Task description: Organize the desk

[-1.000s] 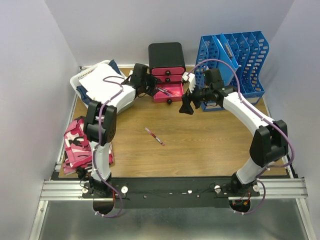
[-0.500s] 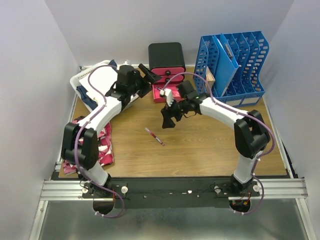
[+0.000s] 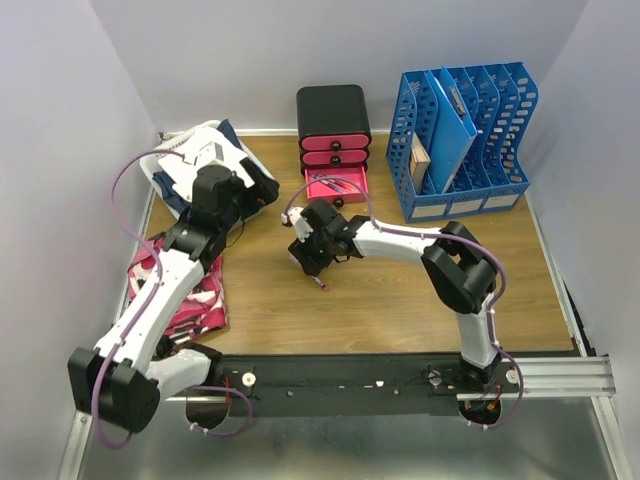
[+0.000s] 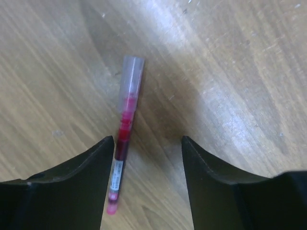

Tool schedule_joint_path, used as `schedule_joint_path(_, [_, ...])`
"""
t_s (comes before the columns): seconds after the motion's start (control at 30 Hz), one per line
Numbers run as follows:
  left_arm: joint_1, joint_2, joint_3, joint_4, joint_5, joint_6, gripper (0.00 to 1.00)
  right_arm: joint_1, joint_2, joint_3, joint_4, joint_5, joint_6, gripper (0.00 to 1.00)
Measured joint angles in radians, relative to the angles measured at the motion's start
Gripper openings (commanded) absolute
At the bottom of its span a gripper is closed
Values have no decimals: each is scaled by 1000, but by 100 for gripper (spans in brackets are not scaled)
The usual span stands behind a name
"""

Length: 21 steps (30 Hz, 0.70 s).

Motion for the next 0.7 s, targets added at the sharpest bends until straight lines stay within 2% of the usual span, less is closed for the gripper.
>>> schedule_joint_path(0.17, [6, -130, -100, -68, -113, 21, 99, 43, 6, 4, 13, 106, -14, 24])
schedule_joint_path(0.2, [8, -161, -121, -80, -129, 23, 99, 54, 9, 4, 17, 126, -18, 15])
schedule_joint_path(0.3, [11, -232, -172, -103, -157, 27, 99, 76, 10, 3, 21, 164, -28, 1])
schedule_joint_path(0.57, [12, -360, -335, -134, -147, 27, 99, 78, 10, 0, 37, 253, -61, 1])
schedule_joint_path(0.7, [12, -381, -432, -136, -104, 17, 99, 15, 10, 23, 10, 254, -115, 0])
